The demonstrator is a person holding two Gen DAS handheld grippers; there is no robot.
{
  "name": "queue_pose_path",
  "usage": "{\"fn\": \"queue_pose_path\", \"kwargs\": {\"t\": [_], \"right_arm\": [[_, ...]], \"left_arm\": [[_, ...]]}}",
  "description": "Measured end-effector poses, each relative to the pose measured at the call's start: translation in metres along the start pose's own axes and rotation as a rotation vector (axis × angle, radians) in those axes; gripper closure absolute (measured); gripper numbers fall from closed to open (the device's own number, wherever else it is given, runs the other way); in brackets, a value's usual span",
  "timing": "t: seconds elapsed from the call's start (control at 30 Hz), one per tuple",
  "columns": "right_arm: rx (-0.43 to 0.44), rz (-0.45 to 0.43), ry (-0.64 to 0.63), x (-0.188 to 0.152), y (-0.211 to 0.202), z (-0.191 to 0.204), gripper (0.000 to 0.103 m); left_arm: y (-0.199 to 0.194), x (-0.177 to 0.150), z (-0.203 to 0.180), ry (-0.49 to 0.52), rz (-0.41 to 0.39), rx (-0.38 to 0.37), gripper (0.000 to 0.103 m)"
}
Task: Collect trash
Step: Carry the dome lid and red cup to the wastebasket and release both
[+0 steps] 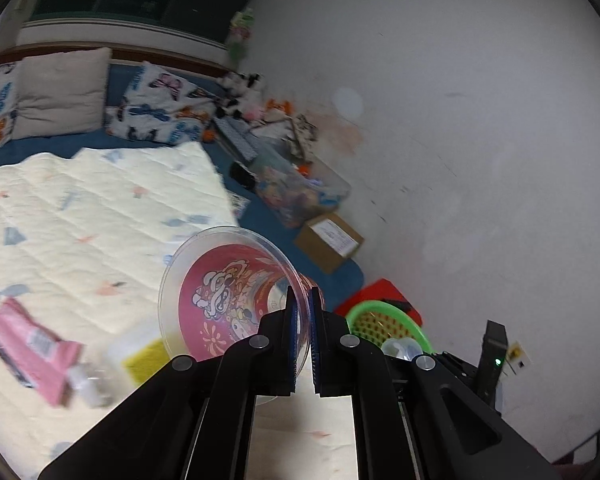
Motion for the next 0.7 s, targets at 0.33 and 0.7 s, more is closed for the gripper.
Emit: {"fn": "queue_pose_path", "kwargs": {"t": [0.33, 0.7], "right_arm": [[-0.164, 0.010, 0.133, -0.028, -0.026, -0.088, 0.035], [-0.192, -0.023, 0.207, -0.048, -0.049, -0.117, 0.030]], "left_arm": [[0.054, -0.007, -0.078, 0.089, 0.093, -0.091, 0.097], [0.108, -0.023, -0.152, 0.201, 0.189, -0.130, 0.097]]}}
Point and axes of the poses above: each gripper's, at about its wrist camera, not at the fingertips, and y roughly the way its jaws point, z to its left, x to its top, the point moved 1 cm from there along y, roughly the way its jaws point, and after that the axes turned 12 degrees about x, right-handed, at the moved point
